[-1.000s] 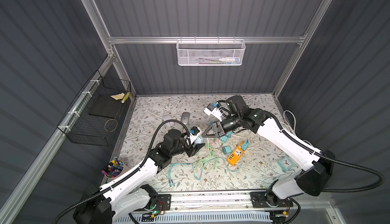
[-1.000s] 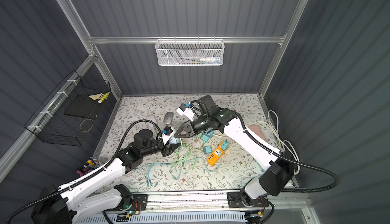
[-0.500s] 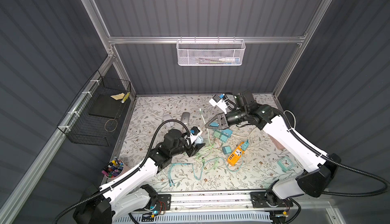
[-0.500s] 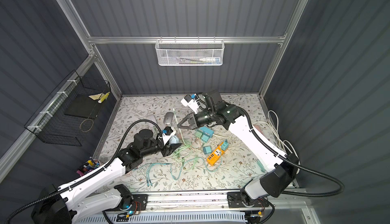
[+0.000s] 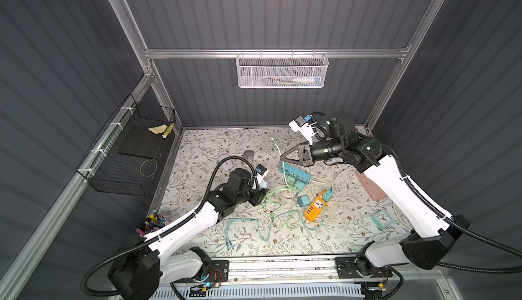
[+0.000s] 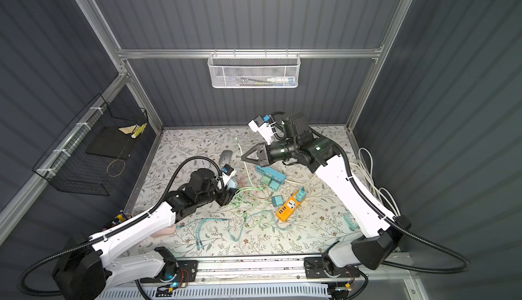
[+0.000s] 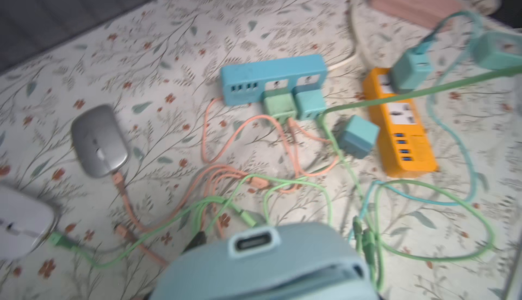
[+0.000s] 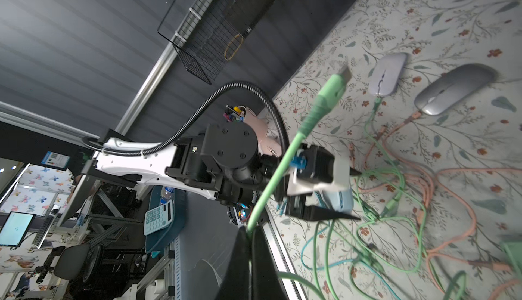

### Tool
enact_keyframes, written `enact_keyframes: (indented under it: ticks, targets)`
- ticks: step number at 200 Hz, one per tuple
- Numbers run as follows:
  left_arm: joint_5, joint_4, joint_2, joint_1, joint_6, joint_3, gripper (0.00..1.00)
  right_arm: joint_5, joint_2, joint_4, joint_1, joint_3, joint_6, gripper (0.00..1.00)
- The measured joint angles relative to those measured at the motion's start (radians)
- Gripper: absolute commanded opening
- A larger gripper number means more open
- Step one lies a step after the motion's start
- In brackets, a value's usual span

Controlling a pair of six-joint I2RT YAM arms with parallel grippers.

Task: Unplug the wireless mouse
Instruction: Remove the power cord from the mouse, then place the mouse at the center of the board.

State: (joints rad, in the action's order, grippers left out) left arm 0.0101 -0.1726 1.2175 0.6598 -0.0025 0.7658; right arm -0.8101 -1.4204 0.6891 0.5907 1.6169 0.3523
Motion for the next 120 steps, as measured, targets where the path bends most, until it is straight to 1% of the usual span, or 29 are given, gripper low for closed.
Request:
enact_keyframes:
  ticks: [12,30,48,68,87,116,120]
  targets:
    - [0.047,-0.075,0.054,-0.074,-0.098,0.049,0.0,0.017,0.018,0.0,0.0,-0.049,-0.002,0.0]
    - [0.083,-0.164,0.135,-0.239,-0.249,0.108,0.0,0.037,0.043,0.0,0.0,-0.108,-0.006,0.0]
    - [0.098,-0.227,0.182,-0.381,-0.386,0.117,0.0,0.052,0.065,0.001,0.0,-0.142,-0.014,0.0]
    - [0.09,-0.285,0.22,-0.499,-0.508,0.117,0.0,0.06,0.095,-0.001,0.0,-0.17,-0.021,0.0]
    - [0.095,-0.328,0.281,-0.57,-0.603,0.136,0.0,0.066,0.129,-0.002,-0.001,-0.2,-0.024,0.0]
    - [0.134,-0.42,0.427,-0.605,-0.697,0.256,0.0,0.083,0.177,-0.005,-0.002,-0.259,-0.029,0.0]
    - [0.137,-0.423,0.442,-0.61,-0.705,0.269,0.01,0.086,0.183,-0.005,-0.003,-0.268,-0.031,0.0]
